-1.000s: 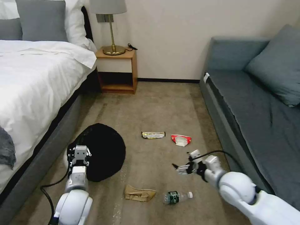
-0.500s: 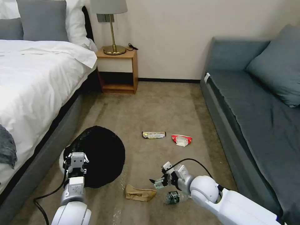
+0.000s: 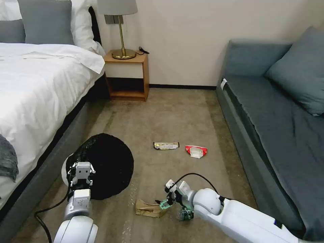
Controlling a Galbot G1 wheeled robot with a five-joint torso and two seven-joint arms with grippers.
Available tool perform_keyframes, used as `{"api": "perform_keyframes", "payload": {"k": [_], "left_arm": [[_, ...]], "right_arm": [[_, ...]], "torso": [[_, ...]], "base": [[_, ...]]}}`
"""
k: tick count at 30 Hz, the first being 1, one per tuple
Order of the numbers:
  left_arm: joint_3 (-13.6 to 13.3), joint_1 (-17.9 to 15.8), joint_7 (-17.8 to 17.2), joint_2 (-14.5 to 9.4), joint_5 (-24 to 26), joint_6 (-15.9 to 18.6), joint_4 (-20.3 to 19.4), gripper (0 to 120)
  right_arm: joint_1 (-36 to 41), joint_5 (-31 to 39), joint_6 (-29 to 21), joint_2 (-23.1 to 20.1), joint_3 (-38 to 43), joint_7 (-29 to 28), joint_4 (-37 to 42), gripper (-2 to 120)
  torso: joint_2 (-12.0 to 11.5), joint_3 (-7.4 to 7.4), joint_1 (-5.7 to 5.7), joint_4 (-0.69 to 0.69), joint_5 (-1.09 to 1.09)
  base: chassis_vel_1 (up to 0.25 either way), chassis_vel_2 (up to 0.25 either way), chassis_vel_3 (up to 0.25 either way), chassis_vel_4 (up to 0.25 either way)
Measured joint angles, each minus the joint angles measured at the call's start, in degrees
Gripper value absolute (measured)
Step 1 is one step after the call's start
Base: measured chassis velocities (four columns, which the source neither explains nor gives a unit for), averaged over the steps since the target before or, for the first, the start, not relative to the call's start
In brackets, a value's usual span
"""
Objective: Pick up the trash bin, then pick up the garbage on the floor and place it into the trash bin.
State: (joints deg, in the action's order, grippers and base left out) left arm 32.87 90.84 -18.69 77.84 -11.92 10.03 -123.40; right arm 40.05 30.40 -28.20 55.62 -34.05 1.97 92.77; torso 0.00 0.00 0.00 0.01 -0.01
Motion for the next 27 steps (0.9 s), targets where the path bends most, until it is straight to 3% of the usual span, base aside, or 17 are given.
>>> {"api": "perform_keyframes", "payload": {"k": [12, 27], "left_arm": [[-1.1, -0.6, -0.1, 0.6, 0.2, 0.1, -0.3, 4], [-3.9, -1.0, -0.3, 1.4, -0.6, 0.0, 1.1, 4]], "right_arm": [[-3.2, -1.6, 1.1, 4.4, -7.7, 1.8, -7.2, 100], [-3.9, -7.2, 3.7, 10.8, -10.0, 2.5, -16.8, 100]], "torso": [[0.0, 0.00, 0.00, 0.00, 0.00], [0.0, 0.00, 0.00, -0.01, -0.01]], "base": [[0.000, 0.000, 0.000, 0.000], [0.000, 0.000, 0.000, 0.000]]}}
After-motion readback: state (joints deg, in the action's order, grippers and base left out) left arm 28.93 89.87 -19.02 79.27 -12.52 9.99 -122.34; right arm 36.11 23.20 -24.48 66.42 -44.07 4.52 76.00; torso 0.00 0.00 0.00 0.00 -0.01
